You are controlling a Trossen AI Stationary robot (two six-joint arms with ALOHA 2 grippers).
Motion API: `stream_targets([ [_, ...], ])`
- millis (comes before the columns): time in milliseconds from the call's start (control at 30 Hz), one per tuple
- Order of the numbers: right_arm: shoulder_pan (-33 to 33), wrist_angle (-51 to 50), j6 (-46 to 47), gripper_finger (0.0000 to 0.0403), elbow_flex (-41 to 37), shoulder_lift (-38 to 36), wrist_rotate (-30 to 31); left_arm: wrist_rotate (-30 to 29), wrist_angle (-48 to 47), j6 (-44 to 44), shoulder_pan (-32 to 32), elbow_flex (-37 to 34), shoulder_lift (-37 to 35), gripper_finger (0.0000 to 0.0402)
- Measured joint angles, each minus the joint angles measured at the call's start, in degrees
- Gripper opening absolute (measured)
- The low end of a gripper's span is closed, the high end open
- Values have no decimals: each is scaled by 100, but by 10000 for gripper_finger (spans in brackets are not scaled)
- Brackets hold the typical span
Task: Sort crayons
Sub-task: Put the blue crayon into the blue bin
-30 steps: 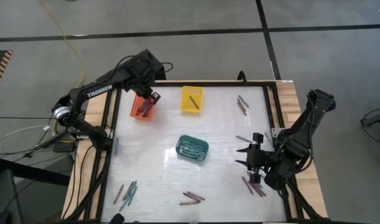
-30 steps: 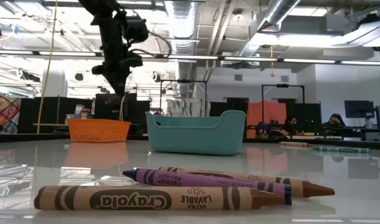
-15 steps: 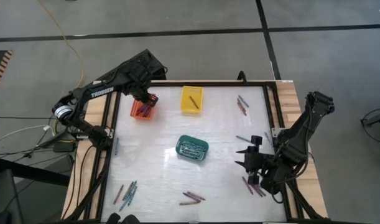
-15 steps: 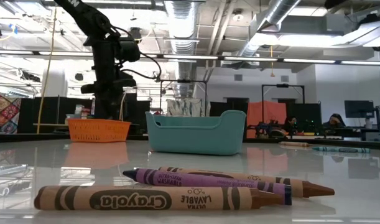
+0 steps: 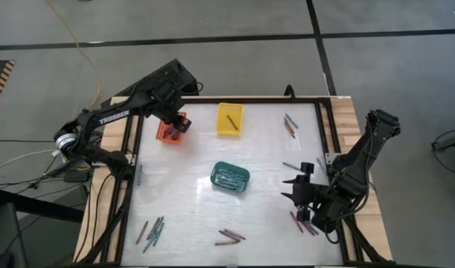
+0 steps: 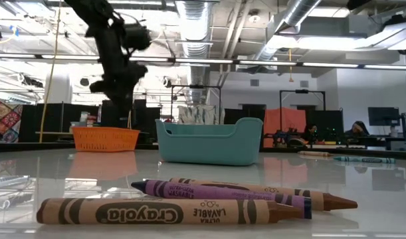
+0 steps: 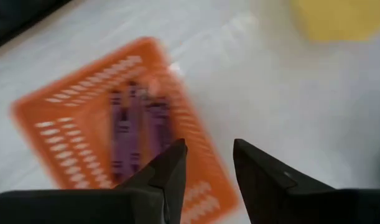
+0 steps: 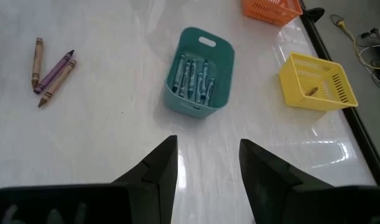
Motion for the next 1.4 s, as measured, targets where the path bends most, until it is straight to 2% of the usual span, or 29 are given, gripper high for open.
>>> stream_targets([
  [133,-6,4,2,168,0,-1,84,195,-191,-227,-586,0,-529,121],
  [333,-139,9,4,168,0,-1,80,166,-544,-944,-1854,2,-1166,122],
  [533,-242,11,4,168,0,-1,74,-650,-667,-1933,-3391,2,-1271,122],
  [667,-260,47,8,168,0,-1,-4,-1321,-737,-2617,-4274,4,-1002,122],
  [867,-258,125,15,168,0,3,-60,-1937,-832,-3477,-5271,4,-239,122],
  [1033,-242,198,9,168,-2,3,-87,-2654,-1871,-4774,-5930,3,562,116],
  [1167,-187,199,-3,168,-2,5,-125,-2858,-2231,-5854,-6415,-105,994,104],
  [1300,-168,199,-40,168,-2,5,-123,-2948,-2033,-6778,-6784,-393,1129,97],
  [1400,-170,199,-48,168,-2,5,-123,-3223,-1995,-7714,-7109,-604,1130,96],
])
